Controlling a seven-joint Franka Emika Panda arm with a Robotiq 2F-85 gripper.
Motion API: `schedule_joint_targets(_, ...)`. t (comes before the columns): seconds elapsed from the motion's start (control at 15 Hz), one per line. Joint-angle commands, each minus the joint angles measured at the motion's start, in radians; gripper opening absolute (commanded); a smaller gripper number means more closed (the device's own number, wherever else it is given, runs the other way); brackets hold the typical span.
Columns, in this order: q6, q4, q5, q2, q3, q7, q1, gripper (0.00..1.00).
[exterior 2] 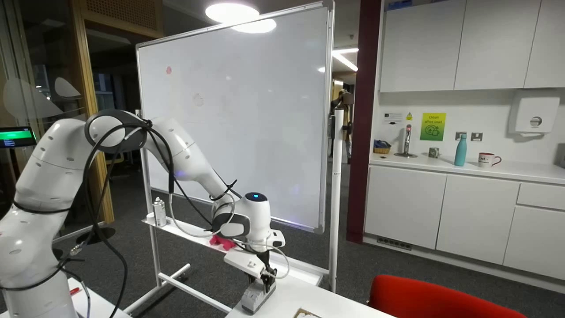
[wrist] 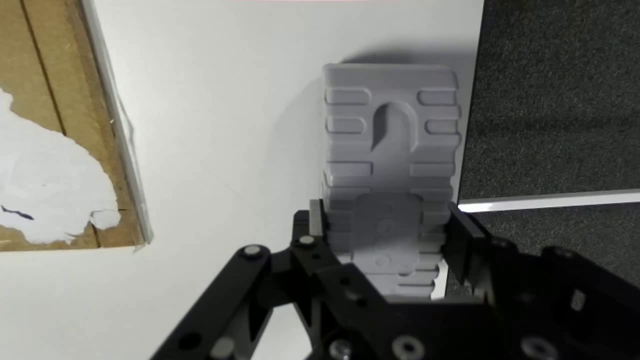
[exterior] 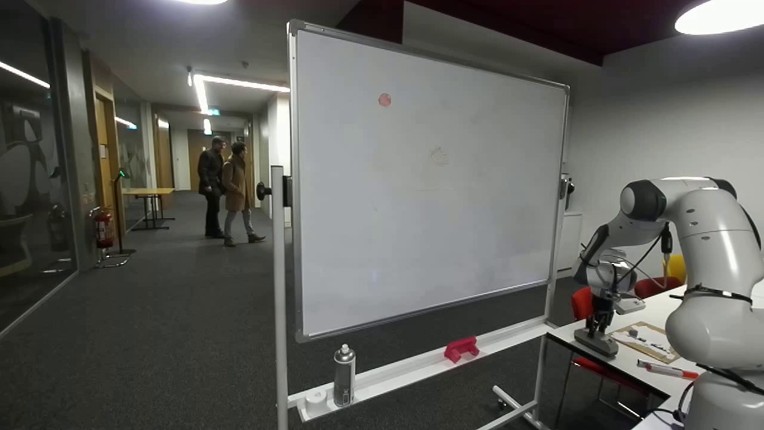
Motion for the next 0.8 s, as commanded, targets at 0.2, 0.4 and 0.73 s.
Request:
schedule_joint_targets(0.2,0.155,-0.315,0.033,-0.305,0.061,-0.022,0.001,0.32)
schedule_joint_targets(0.4,0.223,-0.464,0.054,-0.458,0.05,0.015,0.043,0.32)
schedule_joint_targets(0.73,0.287,-0.671,-0.203,-0.709,-0.031,0.275,0.165,0.32)
